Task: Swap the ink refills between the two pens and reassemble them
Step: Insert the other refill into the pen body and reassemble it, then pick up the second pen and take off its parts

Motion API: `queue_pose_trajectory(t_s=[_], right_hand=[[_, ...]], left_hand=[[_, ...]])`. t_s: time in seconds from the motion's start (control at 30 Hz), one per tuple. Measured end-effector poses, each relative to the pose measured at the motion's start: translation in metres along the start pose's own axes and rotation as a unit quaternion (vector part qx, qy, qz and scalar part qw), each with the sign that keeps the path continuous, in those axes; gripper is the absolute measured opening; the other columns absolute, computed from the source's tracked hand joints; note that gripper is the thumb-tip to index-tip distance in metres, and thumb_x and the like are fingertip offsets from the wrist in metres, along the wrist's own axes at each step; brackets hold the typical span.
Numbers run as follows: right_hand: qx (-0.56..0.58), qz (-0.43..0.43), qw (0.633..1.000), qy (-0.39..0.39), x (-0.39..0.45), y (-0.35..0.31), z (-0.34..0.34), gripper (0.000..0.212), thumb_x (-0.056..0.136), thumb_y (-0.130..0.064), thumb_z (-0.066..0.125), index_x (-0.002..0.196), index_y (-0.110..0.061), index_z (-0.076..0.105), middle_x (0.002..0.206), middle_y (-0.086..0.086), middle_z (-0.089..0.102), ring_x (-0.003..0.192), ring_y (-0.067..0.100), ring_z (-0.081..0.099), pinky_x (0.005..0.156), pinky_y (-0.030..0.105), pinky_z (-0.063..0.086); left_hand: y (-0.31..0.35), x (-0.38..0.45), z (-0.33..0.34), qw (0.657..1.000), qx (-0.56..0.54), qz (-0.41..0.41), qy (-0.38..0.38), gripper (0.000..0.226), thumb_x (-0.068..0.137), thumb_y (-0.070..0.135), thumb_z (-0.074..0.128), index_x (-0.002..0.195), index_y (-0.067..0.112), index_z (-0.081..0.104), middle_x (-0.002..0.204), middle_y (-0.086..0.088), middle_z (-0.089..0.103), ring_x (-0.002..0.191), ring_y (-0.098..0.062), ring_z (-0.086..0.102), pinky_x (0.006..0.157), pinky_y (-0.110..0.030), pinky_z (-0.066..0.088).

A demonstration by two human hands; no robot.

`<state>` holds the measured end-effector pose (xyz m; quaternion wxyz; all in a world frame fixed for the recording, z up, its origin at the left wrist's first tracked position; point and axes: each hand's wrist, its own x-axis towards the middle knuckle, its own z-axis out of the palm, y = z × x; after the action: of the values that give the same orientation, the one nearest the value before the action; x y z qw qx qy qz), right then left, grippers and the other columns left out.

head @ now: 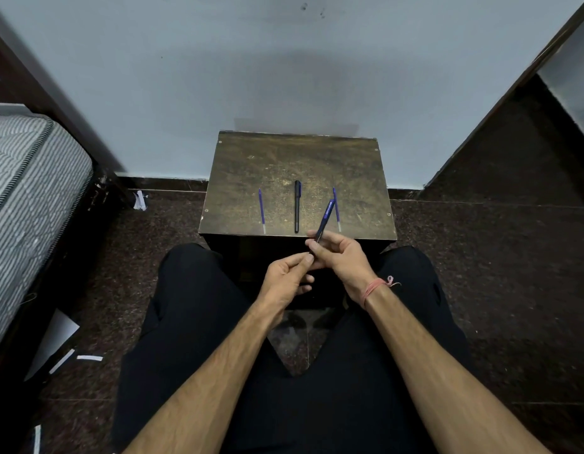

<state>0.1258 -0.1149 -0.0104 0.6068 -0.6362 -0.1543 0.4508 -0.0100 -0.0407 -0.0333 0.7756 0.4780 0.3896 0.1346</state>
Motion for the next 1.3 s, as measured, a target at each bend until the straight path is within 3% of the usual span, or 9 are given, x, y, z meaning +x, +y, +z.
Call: queue_pose_trajectory(t_s=[0.1,0.2,0.37,0.47,0.57,0.67,1.03,1.2,1.3], right_hand=[[-0.053,-0.019,0.997,0.046,0.006,0.002,0.004,0.026,0.099,-0.006,0.077,0.123,-0.013,0.077,0.089,-0.003,0.076,0.080,0.021,0.078,0.081,0.030,0.064],[-0.139,-0.052,0.981,0.122,0.019,-0.004,0.005,0.038,0.095,-0.013,0.083,0.127,-0.023,0.066,0.090,0.001,0.081,0.083,0.020,0.081,0.084,0.036,0.066],[-0.313,-0.074,0.928,0.185,0.052,-0.027,0.011,0.034,0.086,-0.024,0.090,0.116,-0.024,0.072,0.084,-0.003,0.082,0.088,0.017,0.081,0.094,0.045,0.063],[-0.429,-0.085,0.876,0.203,0.069,-0.040,0.019,0.031,0.087,-0.028,0.087,0.117,-0.026,0.080,0.092,-0.006,0.083,0.102,0.020,0.078,0.102,0.037,0.058],[-0.518,-0.082,0.829,0.194,0.081,-0.044,0.023,0.010,0.088,-0.022,0.078,0.097,-0.020,0.081,0.093,0.003,0.081,0.102,0.033,0.076,0.089,0.034,0.056],[-0.562,-0.072,0.801,0.191,0.088,-0.045,0.026,0.009,0.089,-0.017,0.072,0.094,-0.015,0.078,0.095,0.009,0.078,0.100,0.039,0.074,0.082,0.036,0.057],[-0.519,-0.088,0.830,0.184,0.085,-0.043,0.022,0.023,0.084,-0.033,0.091,0.102,-0.022,0.082,0.092,-0.002,0.080,0.098,0.027,0.076,0.086,0.033,0.058],[-0.528,-0.102,0.820,0.196,0.081,-0.043,0.025,0.029,0.088,-0.037,0.087,0.112,-0.022,0.079,0.107,0.001,0.081,0.108,0.031,0.075,0.089,0.036,0.057],[-0.554,-0.157,0.792,0.201,0.076,-0.043,0.032,0.024,0.093,-0.036,0.081,0.112,-0.022,0.074,0.112,0.001,0.075,0.104,0.032,0.074,0.083,0.035,0.053]], left_hand=[[0.003,0.000,0.002,1.000,-0.004,0.007,0.002,0.030,0.110,0.029,0.065,0.134,0.014,0.076,0.117,-0.003,0.085,0.073,-0.001,0.065,0.072,-0.023,0.059],[0.004,-0.001,0.002,1.000,-0.018,0.011,0.010,0.027,0.108,0.033,0.068,0.131,0.020,0.076,0.113,-0.001,0.086,0.074,-0.002,0.067,0.071,-0.023,0.059],[0.014,0.004,-0.004,0.996,-0.065,0.023,0.062,0.027,0.103,0.040,0.074,0.123,0.023,0.080,0.107,-0.001,0.085,0.072,-0.006,0.066,0.065,-0.024,0.058],[0.018,0.006,-0.009,0.992,-0.098,0.030,0.068,0.025,0.101,0.041,0.076,0.119,0.024,0.082,0.105,-0.003,0.084,0.073,-0.007,0.068,0.069,-0.027,0.059],[0.020,0.008,-0.010,0.991,-0.116,0.023,0.068,0.022,0.099,0.039,0.079,0.114,0.024,0.084,0.102,-0.002,0.083,0.073,-0.008,0.068,0.071,-0.029,0.058],[0.020,0.009,-0.010,0.990,-0.121,0.014,0.066,0.022,0.098,0.037,0.080,0.114,0.023,0.083,0.100,-0.001,0.082,0.073,-0.008,0.067,0.071,-0.028,0.057],[0.024,0.008,-0.009,0.991,-0.119,0.007,0.061,0.026,0.098,0.033,0.079,0.120,0.018,0.081,0.099,0.000,0.081,0.072,-0.007,0.067,0.072,-0.027,0.056],[0.024,0.008,-0.010,0.990,-0.122,0.005,0.066,0.022,0.098,0.031,0.079,0.116,0.019,0.082,0.098,-0.001,0.080,0.072,-0.008,0.067,0.071,-0.028,0.056],[0.024,0.008,-0.011,0.989,-0.127,0.006,0.071,0.020,0.098,0.032,0.079,0.114,0.020,0.082,0.097,0.000,0.080,0.071,-0.008,0.067,0.070,-0.028,0.056]])
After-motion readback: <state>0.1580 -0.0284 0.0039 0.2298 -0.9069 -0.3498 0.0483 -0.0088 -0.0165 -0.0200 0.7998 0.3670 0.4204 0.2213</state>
